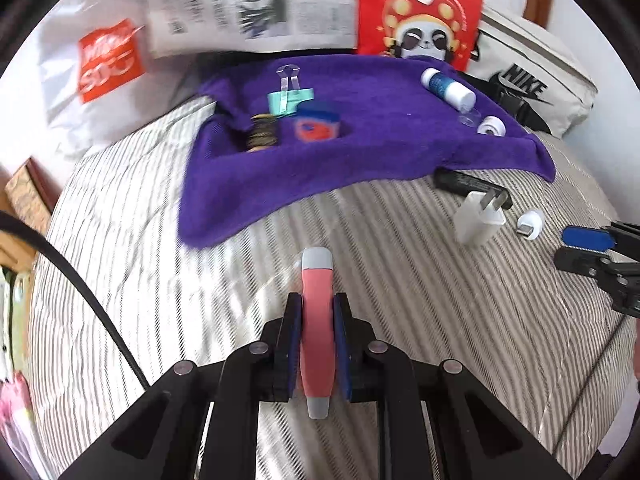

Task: Organize rigid objects
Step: 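Grasp the white USB bulb with right gripper while left gripper lifts pink tube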

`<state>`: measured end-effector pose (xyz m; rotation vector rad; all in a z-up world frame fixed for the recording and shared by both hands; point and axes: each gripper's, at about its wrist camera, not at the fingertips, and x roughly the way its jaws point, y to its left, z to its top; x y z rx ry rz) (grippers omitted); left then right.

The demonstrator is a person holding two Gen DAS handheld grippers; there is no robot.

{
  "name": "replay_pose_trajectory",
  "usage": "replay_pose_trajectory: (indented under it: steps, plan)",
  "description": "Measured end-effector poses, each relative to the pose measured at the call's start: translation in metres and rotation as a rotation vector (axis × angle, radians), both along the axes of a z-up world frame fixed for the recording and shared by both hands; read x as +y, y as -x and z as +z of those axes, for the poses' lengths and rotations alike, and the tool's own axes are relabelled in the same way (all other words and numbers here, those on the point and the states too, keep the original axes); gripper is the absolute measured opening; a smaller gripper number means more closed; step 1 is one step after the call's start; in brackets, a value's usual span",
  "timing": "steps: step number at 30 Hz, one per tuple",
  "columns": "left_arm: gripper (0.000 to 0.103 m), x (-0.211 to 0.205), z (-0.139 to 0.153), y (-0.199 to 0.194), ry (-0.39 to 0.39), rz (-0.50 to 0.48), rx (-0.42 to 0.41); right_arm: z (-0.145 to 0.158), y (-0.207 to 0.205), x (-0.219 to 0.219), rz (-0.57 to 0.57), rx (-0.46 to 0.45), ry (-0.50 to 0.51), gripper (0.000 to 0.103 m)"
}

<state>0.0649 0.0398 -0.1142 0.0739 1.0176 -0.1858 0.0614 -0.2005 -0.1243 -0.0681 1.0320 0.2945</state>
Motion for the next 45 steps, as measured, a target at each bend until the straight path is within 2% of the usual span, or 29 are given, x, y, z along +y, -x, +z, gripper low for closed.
replay_pose_trajectory:
  steps: [7,11,17,22,33,36,40,45]
  plan:
    - [0.016,0.013,-0.002,0.01,0.062,0.01,-0.011,-0.007,-0.012,0.007,-0.049,-0.018,-0.038,0.043]
    - [0.016,0.017,-0.003,0.011,0.094,0.023,-0.014,-0.011,-0.018,0.014,-0.074,-0.024,-0.026,0.043]
    - [0.016,0.014,-0.004,0.013,0.08,0.031,-0.027,-0.015,-0.013,0.033,-0.053,-0.107,0.089,0.043]
    - [0.016,0.012,-0.004,0.015,0.072,0.039,-0.032,-0.016,-0.012,0.03,-0.069,-0.125,0.061,0.036]
    - [0.016,0.011,-0.004,0.016,0.054,0.032,-0.04,-0.007,0.001,0.002,-0.081,-0.069,0.065,0.036]
    - [0.016,0.011,-0.002,0.013,0.058,0.047,-0.007,-0.005,0.005,-0.003,-0.074,-0.065,0.054,0.036]
    - [0.016,0.009,-0.003,0.013,0.049,0.046,-0.005,-0.002,0.009,-0.005,-0.059,-0.071,0.035,0.036]
    - [0.016,0.014,-0.001,0.013,0.085,0.065,0.036,-0.003,0.007,-0.011,-0.083,-0.035,0.002,0.036]
